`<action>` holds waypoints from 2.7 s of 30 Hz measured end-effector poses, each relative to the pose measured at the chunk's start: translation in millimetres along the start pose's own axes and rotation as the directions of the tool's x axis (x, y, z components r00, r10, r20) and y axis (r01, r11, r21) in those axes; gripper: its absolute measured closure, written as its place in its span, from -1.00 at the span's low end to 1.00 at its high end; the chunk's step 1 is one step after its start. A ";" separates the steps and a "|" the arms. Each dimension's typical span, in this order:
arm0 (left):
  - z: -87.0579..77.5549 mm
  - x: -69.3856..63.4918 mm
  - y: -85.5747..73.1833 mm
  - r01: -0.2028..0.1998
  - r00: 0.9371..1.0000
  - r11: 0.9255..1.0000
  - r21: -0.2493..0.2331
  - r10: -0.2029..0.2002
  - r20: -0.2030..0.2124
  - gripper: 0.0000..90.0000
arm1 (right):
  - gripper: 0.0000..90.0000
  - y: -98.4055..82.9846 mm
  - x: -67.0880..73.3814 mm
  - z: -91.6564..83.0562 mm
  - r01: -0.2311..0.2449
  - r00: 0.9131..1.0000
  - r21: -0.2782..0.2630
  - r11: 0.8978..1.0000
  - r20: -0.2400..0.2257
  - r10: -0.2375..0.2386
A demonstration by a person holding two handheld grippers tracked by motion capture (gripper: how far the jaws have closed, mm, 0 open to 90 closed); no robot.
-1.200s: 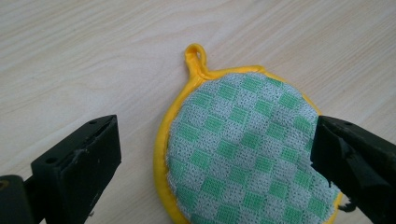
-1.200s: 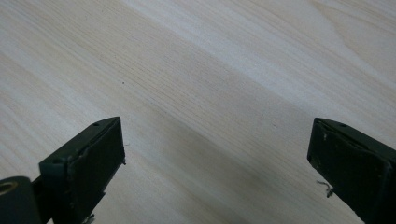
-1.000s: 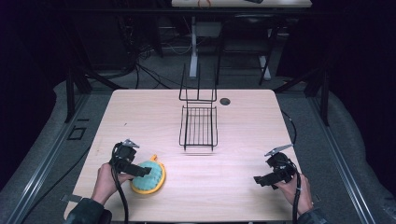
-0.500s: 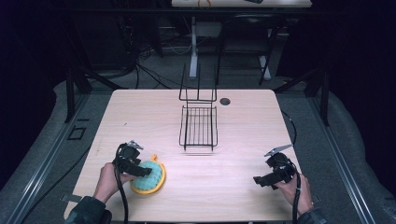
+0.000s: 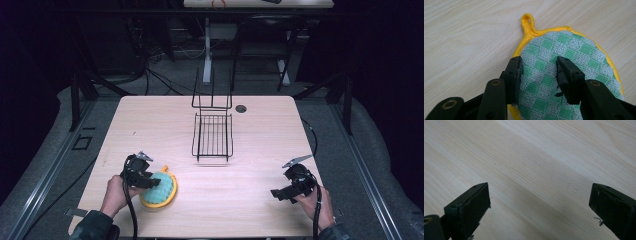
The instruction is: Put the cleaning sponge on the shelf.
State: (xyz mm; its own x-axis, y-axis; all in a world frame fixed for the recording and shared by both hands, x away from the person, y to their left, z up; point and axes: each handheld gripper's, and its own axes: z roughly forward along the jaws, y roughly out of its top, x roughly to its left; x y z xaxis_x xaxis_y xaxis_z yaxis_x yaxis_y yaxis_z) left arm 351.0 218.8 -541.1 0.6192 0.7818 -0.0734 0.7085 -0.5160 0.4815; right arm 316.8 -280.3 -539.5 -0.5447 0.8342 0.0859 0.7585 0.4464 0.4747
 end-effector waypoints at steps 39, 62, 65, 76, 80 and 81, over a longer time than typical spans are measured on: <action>-7.8 0.2 -2.9 -0.051 0.998 0.997 -0.057 0.050 -0.031 0.94 | -0.94 0.1 -1.0 2.0 0.027 1.000 0.018 0.999 -0.011 -0.027; -35.1 -1.0 -4.7 -0.044 0.999 0.986 -0.164 0.041 -0.027 0.94 | -0.94 -0.1 -1.8 1.0 0.025 1.000 0.013 1.000 -0.011 -0.025; -38.1 -1.3 -4.1 -0.048 0.999 0.984 -0.172 0.043 -0.032 0.94 | -0.94 -0.1 -1.6 0.5 0.018 1.000 0.012 1.000 -0.012 -0.018; -55.0 -6.9 5.3 -0.069 0.997 0.971 -0.230 0.063 -0.033 0.94 | -0.94 0.1 -1.4 1.7 0.027 1.000 0.017 0.999 -0.006 -0.027; -60.1 -8.4 8.7 -0.081 0.996 0.964 -0.252 0.074 -0.040 0.94 | -0.94 0.0 -1.4 2.7 0.027 1.000 0.015 1.000 -0.004 -0.027; -61.0 -8.5 9.7 -0.087 0.996 0.964 -0.252 0.080 -0.038 0.94 | -0.94 0.2 -1.2 2.4 0.027 1.000 0.020 0.999 -0.001 -0.027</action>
State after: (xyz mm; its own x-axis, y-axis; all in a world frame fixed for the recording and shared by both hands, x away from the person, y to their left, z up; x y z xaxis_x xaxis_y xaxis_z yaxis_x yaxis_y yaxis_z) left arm 331.9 228.5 -482.5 0.6603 0.7510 -0.0013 0.5439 -0.4770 0.6905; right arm 318.5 -280.4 -541.6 -0.5654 0.8215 0.0743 0.7507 0.4751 0.4591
